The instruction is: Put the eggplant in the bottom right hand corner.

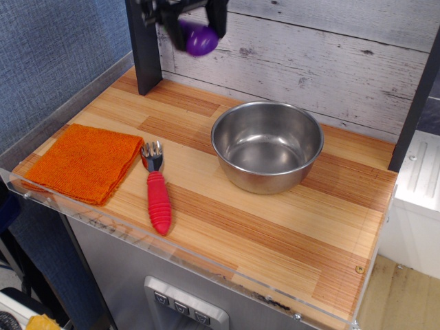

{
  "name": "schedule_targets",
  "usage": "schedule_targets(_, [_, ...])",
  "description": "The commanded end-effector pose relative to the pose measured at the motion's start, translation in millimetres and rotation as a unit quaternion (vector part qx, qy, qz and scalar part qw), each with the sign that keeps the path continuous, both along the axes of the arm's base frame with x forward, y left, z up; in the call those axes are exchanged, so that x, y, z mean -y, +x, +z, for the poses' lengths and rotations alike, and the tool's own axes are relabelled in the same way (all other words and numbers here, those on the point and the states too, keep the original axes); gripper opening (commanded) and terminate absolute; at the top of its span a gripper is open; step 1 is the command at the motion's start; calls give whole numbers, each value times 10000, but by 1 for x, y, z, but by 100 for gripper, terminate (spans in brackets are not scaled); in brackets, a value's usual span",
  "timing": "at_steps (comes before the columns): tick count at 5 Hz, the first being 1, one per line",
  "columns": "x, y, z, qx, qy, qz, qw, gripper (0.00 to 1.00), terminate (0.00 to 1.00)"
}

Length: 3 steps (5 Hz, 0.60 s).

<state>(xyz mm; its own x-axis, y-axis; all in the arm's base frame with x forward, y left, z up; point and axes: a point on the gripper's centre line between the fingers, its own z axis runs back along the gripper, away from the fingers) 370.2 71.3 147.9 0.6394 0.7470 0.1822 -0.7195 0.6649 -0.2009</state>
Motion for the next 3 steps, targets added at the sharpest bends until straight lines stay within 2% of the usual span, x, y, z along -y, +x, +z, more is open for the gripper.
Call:
schedule_targets(1, [56, -62, 39, 413, 52, -1149, 9925, 0, 0])
schedule_targets(2, [77, -93, 32, 343, 99, -1592, 9866, 0, 0])
schedule_targets(3, [95, -122, 14, 183, 175, -2062, 9782, 0, 0])
